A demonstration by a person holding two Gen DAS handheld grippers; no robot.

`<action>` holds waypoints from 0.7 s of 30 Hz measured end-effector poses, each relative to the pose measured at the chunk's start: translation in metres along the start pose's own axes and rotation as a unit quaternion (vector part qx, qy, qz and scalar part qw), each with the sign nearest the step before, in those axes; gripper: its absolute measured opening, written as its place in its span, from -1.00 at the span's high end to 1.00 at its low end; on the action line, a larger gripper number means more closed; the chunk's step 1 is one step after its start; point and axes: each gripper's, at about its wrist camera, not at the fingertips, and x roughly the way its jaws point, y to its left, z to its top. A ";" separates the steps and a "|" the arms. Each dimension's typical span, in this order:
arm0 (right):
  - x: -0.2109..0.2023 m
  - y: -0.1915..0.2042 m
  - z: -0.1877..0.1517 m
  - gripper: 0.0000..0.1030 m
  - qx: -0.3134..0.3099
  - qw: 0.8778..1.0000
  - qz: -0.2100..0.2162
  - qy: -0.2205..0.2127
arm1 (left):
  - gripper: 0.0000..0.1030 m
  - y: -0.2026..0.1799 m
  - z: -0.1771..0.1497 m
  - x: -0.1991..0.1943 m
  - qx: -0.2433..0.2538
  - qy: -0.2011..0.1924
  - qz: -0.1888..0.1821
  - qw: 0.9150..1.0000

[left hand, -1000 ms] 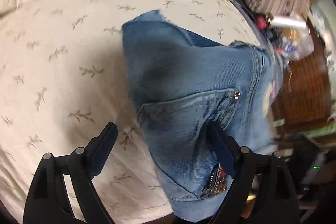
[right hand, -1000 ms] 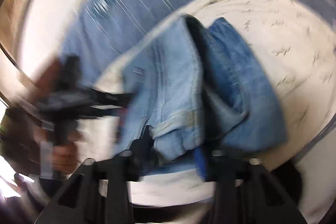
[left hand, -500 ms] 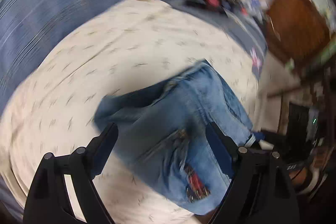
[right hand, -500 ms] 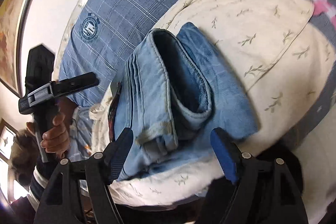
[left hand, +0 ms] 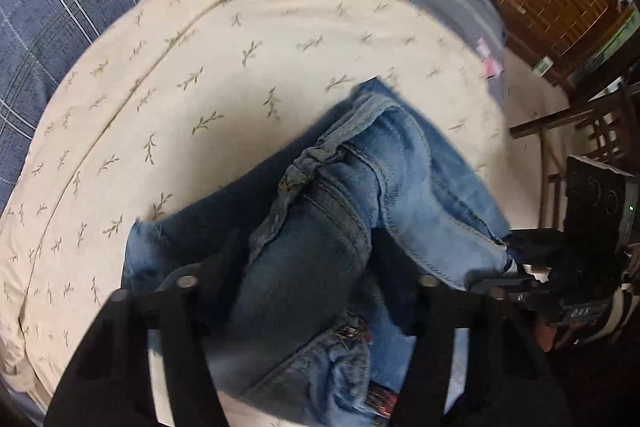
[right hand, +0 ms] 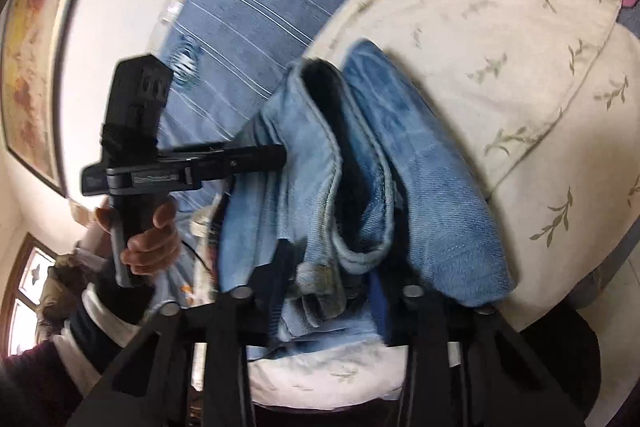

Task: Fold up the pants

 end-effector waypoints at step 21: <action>-0.048 -0.023 0.069 -0.53 -0.015 0.998 -0.036 -0.047 | -0.64 0.031 -0.016 -0.058 -0.184 -0.126 0.024 0.974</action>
